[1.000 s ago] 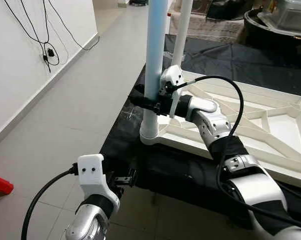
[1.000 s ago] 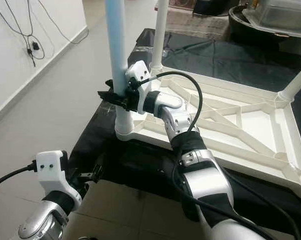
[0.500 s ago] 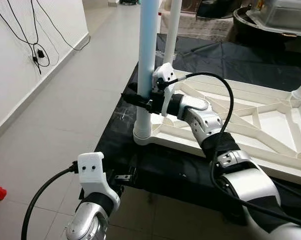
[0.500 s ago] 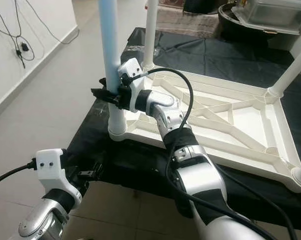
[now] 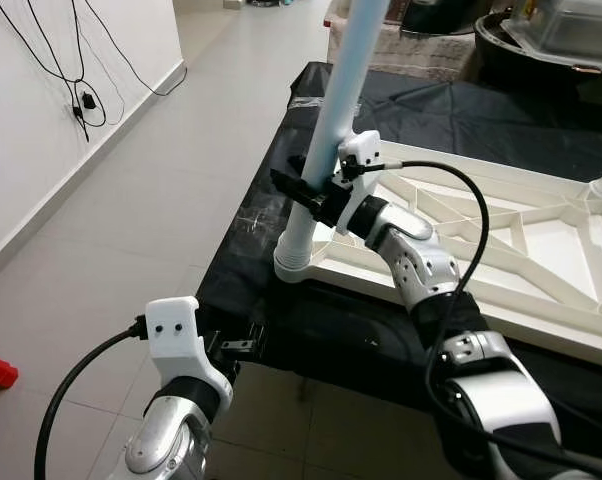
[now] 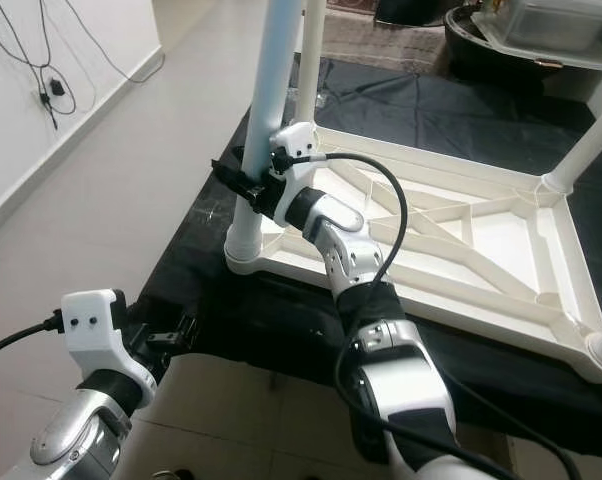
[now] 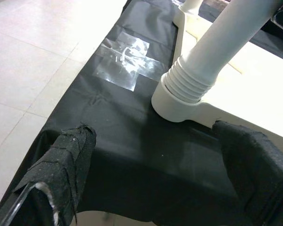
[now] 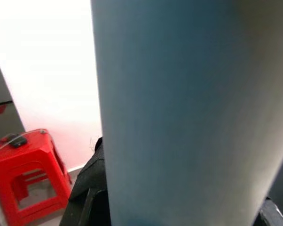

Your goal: Building children table

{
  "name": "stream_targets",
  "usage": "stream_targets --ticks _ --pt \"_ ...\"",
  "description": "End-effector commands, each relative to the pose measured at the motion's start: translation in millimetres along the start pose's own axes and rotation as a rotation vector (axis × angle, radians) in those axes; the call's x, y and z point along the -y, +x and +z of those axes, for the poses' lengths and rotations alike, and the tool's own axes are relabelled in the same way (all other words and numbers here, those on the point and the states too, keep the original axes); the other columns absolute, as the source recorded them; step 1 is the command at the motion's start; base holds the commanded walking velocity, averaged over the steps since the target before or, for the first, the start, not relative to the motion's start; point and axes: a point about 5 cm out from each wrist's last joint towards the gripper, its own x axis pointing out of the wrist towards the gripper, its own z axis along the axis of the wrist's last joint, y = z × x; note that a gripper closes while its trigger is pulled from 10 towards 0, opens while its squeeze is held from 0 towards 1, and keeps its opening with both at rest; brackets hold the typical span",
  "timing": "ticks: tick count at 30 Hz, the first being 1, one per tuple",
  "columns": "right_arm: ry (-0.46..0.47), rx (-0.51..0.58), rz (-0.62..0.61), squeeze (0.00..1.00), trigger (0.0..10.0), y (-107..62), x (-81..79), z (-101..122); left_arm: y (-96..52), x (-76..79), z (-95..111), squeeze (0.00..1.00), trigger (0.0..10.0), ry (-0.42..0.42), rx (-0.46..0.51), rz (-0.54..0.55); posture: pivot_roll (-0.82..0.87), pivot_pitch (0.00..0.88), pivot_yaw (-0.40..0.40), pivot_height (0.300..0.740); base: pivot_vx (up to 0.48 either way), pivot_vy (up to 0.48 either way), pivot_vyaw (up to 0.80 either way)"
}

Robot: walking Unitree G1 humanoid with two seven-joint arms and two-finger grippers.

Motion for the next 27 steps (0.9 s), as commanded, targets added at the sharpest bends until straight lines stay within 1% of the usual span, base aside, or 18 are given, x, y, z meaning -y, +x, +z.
stream_targets --ticks 1,4,7,8,10,11,12,14,16,17,18,19,21,23,24,25,26,27 --pt "0.003 -0.163 -0.107 0.00 10.0 -17.5 1.8 -36.7 0.8 -0.6 -2.8 0.00 10.0 -0.019 -0.011 0.003 0.14 0.211 -0.062 0.740 0.000 0.000 0.00" --pt "-0.012 -0.176 -0.118 0.00 10.0 -17.2 -4.3 -37.0 1.3 -1.2 -2.6 0.00 10.0 -0.018 -0.011 0.003 0.14 0.215 -0.060 0.740 0.000 0.000 0.00" --pt "-0.065 -0.210 -0.153 0.00 10.0 -15.1 -14.1 -38.1 2.5 -1.9 -2.4 0.00 10.0 -0.017 -0.009 0.002 0.14 0.215 -0.060 0.740 0.000 0.000 0.00" --pt "-0.063 -0.222 -0.190 0.00 10.0 -14.5 -14.5 -38.9 2.9 -1.8 -2.3 0.00 10.0 -0.017 -0.008 0.002 0.14 0.215 -0.060 0.740 0.000 0.000 0.00" --pt "-0.063 -0.222 -0.190 0.00 10.0 -14.5 -14.5 -38.9 2.9 -1.8 -2.3 0.00 10.0 -0.017 -0.008 0.002 0.14 0.215 -0.060 0.740 0.000 0.000 0.00" --pt "-0.059 -0.230 -0.217 0.00 10.0 -14.5 -14.8 -39.4 3.1 -1.8 -2.2 0.00 10.0 -0.017 -0.008 0.002 0.14 0.215 -0.060 0.740 0.000 0.000 0.00" --pt "-0.059 -0.230 -0.217 0.00 10.0 -14.5 -14.8 -39.4 3.1 -1.8 -2.2 0.00 10.0 -0.017 -0.008 0.002 0.14 0.215 -0.060 0.740 0.000 0.000 0.00" --pt "-0.055 -0.239 -0.314 0.00 10.0 -14.7 -14.3 -39.2 3.7 -2.0 -2.2 0.00 10.0 -0.016 -0.008 0.001 0.14 0.212 -0.058 0.740 0.000 0.000 0.00" --pt "-0.021 -0.243 -0.458 0.00 10.0 -18.0 -11.7 -39.6 4.3 -2.5 -2.0 0.00 10.0 -0.015 -0.007 0.002 0.14 0.210 -0.059 0.740 0.000 0.000 0.00" --pt "-0.021 -0.243 -0.458 0.00 10.0 -18.0 -11.7 -39.6 4.3 -2.5 -2.0 0.00 10.0 -0.015 -0.007 0.002 0.14 0.210 -0.059 0.740 0.000 0.000 0.00" --pt "0.004 -0.243 -0.521 0.00 10.0 -20.0 -9.6 -40.5 4.7 -2.8 -1.8 0.00 10.0 -0.014 -0.006 0.001 0.14 0.207 -0.057 0.740 0.000 0.000 0.00" --pt "0.004 -0.243 -0.521 0.00 10.0 -20.0 -9.6 -40.5 4.7 -2.8 -1.8 0.00 10.0 -0.014 -0.006 0.001 0.14 0.207 -0.057 0.740 0.000 0.000 0.00" --pt "0.028 -0.250 -0.597 0.00 10.0 -23.7 -7.6 -41.1 5.3 -3.0 -1.6 0.00 10.0 -0.013 -0.005 0.000 0.14 0.206 -0.058 0.740 0.000 0.000 0.00" --pt "0.044 -0.257 -0.710 0.00 10.0 -30.2 -1.0 -41.9 5.6 -3.2 -1.3 0.00 10.0 -0.011 -0.004 0.001 0.15 0.205 -0.058 0.740 0.000 0.000 0.00" --pt "0.044 -0.257 -0.710 0.00 10.0 -30.2 -1.0 -41.9 5.6 -3.2 -1.3 0.00 10.0 -0.011 -0.004 0.001 0.15 0.205 -0.058 0.740 0.000 0.000 0.00" --pt "0.050 -0.260 -0.744 0.00 10.0 -32.1 0.7 -42.1 5.7 -3.3 -1.3 0.00 10.0 -0.011 -0.004 0.001 0.15 0.205 -0.058 0.740 0.000 0.000 0.00" --pt "0.036 -0.254 -0.797 0.00 10.0 -35.1 3.9 -40.8 6.0 -3.5 -1.3 0.00 10.0 -0.010 -0.004 0.001 0.15 0.204 -0.058 0.740 0.000 0.000 0.00" --pt "0.036 -0.254 -0.797 0.00 10.0 -35.1 3.9 -40.8 6.0 -3.5 -1.3 0.00 10.0 -0.010 -0.004 0.001 0.15 0.204 -0.058 0.740 0.000 0.000 0.00"
